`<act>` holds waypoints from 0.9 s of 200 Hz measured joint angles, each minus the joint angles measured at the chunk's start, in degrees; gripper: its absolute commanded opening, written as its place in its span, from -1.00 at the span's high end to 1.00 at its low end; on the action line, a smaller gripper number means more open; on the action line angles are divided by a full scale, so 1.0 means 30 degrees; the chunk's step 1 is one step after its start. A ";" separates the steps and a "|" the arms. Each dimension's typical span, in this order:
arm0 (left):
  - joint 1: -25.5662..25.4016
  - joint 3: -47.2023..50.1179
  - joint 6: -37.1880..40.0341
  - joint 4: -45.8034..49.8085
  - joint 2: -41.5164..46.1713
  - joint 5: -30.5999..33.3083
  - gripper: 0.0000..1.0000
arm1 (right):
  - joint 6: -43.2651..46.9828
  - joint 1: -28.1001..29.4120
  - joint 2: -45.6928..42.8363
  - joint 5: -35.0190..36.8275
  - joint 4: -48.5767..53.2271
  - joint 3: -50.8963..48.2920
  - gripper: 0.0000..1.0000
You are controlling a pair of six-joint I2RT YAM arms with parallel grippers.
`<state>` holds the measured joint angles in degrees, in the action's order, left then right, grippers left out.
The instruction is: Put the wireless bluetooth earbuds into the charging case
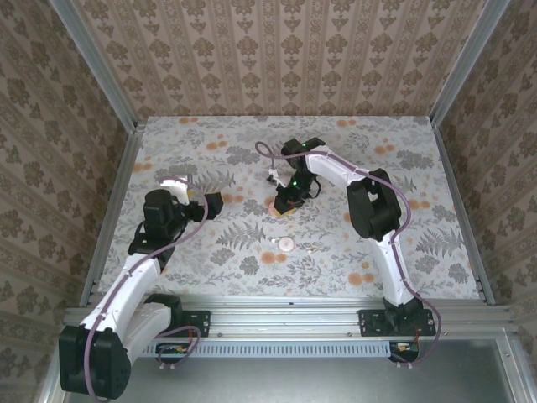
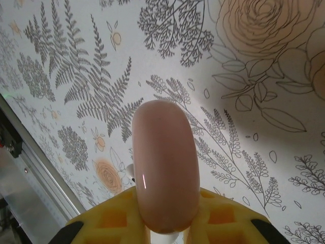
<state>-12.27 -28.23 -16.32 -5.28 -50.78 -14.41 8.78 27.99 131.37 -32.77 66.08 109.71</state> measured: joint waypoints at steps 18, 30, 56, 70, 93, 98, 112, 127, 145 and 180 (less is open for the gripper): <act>0.0000 0.0000 -0.0036 0.0000 0.0000 -0.0058 -0.99 | 0.0146 -0.0036 0.0124 0.0029 0.0342 0.0219 0.91; 0.0000 0.0000 -0.0073 0.0015 0.0000 -0.0051 -1.00 | 0.0211 -0.0051 0.0277 0.0102 0.0525 0.0495 0.88; 0.0000 0.0000 -0.0146 0.0058 0.0007 -0.0044 -0.99 | 0.0408 -0.0153 0.0510 0.0364 0.0860 0.0823 0.75; 0.0007 0.0000 -0.0168 0.0073 0.0022 -0.0044 -1.00 | 0.0503 -0.0226 0.0634 0.0474 0.1086 0.0940 0.60; 0.0022 0.0000 -0.0211 0.0299 0.0117 -0.0044 -1.00 | 0.0495 -0.0335 0.0707 0.0991 0.1246 0.1078 0.40; 0.0022 0.0000 -0.0211 0.0342 0.0117 -0.0044 -1.00 | 0.0532 -0.0357 0.0714 0.1115 0.1275 0.1144 0.37; 0.0022 0.0000 -0.0219 0.0415 0.0117 -0.0051 -0.99 | 0.0503 -0.0393 0.0721 0.1486 0.1275 0.1370 0.30; 0.0029 -0.0029 -0.0226 0.0561 0.0102 -0.0124 -1.00 | 0.0474 -0.0452 0.0721 0.1894 0.1275 0.1712 0.21; 0.0058 -0.0255 -0.0219 0.1100 0.0058 -0.0226 -1.00 | 0.0379 -0.0495 0.0721 0.2331 0.1239 0.1938 0.13; 0.0124 -0.1188 -0.0211 0.1938 0.0022 -0.0532 -0.99 | -0.0240 -0.0568 0.0656 0.2994 0.0896 0.1931 0.02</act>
<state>-11.90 -31.79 -16.95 0.54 -50.72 -16.01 8.05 26.28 133.34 -23.79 68.77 115.50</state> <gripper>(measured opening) 0.997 0.475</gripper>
